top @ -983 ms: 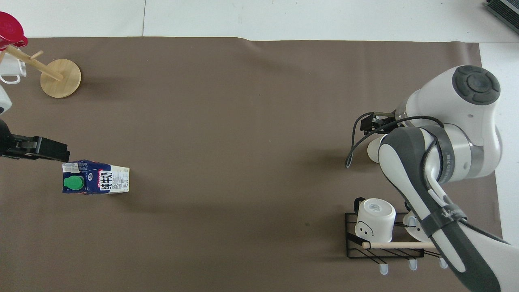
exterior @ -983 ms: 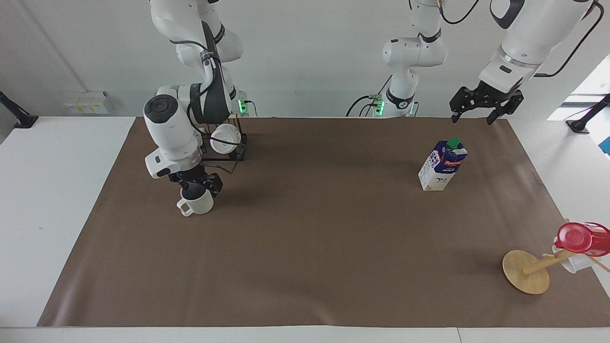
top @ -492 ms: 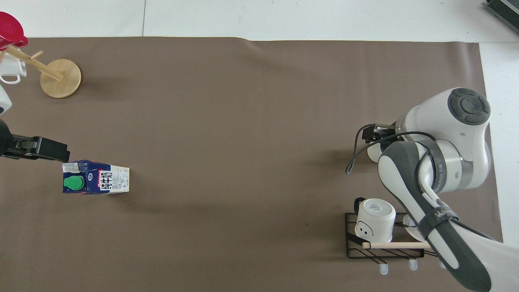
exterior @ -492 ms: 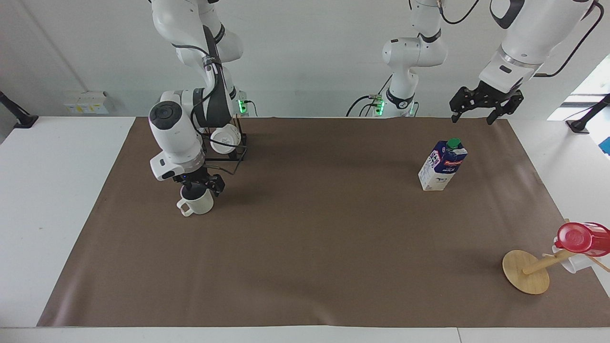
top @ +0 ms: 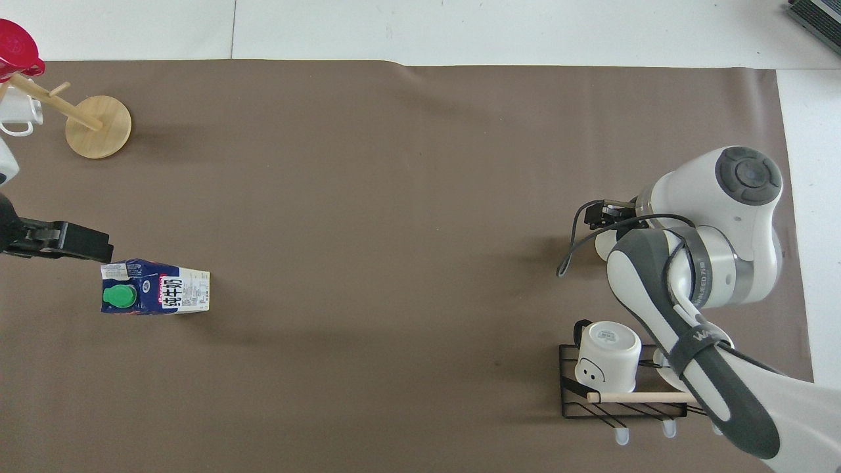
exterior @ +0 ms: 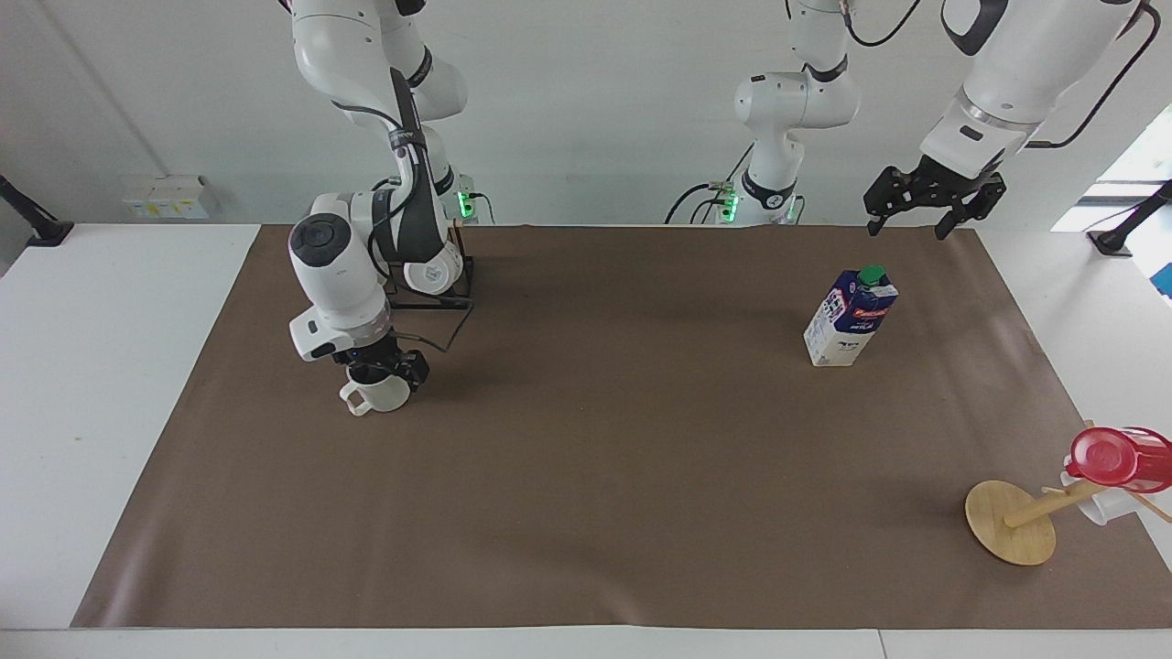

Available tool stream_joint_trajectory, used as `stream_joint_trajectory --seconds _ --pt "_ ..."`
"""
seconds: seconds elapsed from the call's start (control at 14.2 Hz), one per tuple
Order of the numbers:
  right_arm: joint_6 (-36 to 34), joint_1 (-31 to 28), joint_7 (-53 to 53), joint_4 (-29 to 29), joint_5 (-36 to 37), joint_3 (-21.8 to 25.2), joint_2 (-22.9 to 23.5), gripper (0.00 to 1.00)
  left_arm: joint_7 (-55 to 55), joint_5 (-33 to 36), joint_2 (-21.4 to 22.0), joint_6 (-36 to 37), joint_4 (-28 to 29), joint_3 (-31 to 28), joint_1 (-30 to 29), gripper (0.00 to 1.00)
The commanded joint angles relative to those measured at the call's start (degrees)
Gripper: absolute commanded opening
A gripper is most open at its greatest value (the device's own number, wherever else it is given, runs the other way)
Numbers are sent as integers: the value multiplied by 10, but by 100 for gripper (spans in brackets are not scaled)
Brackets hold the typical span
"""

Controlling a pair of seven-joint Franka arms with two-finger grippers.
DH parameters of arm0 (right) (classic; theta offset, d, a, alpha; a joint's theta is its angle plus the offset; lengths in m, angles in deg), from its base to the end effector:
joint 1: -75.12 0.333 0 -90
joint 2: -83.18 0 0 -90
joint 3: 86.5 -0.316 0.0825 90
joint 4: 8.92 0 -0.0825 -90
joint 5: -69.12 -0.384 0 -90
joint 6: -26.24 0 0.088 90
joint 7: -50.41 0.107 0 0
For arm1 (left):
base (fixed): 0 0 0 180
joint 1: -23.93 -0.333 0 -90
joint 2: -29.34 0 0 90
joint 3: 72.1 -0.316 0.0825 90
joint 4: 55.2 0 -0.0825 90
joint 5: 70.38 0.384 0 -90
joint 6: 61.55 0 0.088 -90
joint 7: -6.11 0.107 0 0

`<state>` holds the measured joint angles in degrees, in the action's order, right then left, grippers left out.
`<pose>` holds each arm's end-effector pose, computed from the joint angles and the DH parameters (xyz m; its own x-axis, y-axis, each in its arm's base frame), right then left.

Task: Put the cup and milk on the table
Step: 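Reach the right gripper down to the black-inside white mug and grasp it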

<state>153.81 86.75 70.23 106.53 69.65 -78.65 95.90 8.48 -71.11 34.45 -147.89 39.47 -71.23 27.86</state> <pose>0.5884 0.0409 0.3439 0.9635 -0.2677 0.0045 -0.2677 -0.9628 0.0381 0.5173 -0.0452 0.6288 0.9905 -0.1254 -0.0557 -0.1248 -0.9921 0.0137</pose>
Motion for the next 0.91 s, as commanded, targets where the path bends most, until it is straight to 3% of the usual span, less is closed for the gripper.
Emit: stream_joint_trajectory --seconds 0.0,0.07,0.56,0.84 --pt "10 -5 26 3 -4 -5 -3 9 5 -7 6 1 2 -2 -2 100" --pt "11 -4 29 2 -4 -5 -2 0 5 -7 6 0 2 -1 -2 100" --pt "-1 3 43 -31 -5 -5 -1 0 6 -7 7 0 2 -1 -2 100" --pt "-63 23 71 -69 -4 -6 -12 0 5 -7 6 0 2 -1 -2 100"
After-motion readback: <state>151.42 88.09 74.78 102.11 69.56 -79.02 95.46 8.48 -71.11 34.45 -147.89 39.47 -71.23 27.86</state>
